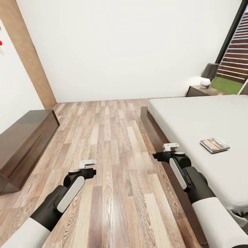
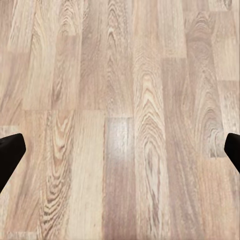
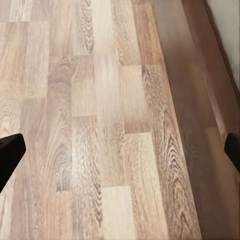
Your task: In the bedroom, move the book from the bed onto either nightstand, and place the two sandals side by side next to the bed.
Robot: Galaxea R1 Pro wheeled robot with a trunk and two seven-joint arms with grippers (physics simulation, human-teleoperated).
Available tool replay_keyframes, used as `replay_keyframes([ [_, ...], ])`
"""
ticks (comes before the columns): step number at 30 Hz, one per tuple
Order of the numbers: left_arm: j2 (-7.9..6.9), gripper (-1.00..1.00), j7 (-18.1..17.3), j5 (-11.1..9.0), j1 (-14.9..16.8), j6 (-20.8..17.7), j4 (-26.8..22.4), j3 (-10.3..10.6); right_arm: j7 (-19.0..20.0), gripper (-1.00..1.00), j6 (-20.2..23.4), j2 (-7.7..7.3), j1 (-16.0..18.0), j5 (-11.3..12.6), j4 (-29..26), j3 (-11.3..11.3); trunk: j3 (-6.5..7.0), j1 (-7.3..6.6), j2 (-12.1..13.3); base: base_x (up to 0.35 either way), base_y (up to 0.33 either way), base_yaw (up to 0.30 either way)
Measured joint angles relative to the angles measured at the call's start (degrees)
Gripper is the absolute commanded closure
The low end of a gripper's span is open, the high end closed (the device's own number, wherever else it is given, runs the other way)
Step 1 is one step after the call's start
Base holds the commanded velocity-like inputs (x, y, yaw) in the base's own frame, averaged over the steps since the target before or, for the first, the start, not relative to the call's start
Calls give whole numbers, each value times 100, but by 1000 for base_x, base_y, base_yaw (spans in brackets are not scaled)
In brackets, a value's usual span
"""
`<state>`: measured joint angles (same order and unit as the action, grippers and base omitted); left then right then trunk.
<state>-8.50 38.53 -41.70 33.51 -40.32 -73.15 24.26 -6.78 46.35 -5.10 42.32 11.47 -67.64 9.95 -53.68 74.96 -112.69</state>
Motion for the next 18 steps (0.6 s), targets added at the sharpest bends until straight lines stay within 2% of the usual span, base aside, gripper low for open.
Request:
replay_keyframes([
  [11, -9, -100, -4, 10, -1, 0, 1, 13, -33, -100, 31, -1, 0, -3, -15, -9, 0, -1, 0, 18, 0, 0],
  [18, -21, -100, -9, 2, -11, 0, 6, 18, -37, -100, 31, -2, 0, 4, -23, -13, 0, -3, 0, 243, 10, -15],
])
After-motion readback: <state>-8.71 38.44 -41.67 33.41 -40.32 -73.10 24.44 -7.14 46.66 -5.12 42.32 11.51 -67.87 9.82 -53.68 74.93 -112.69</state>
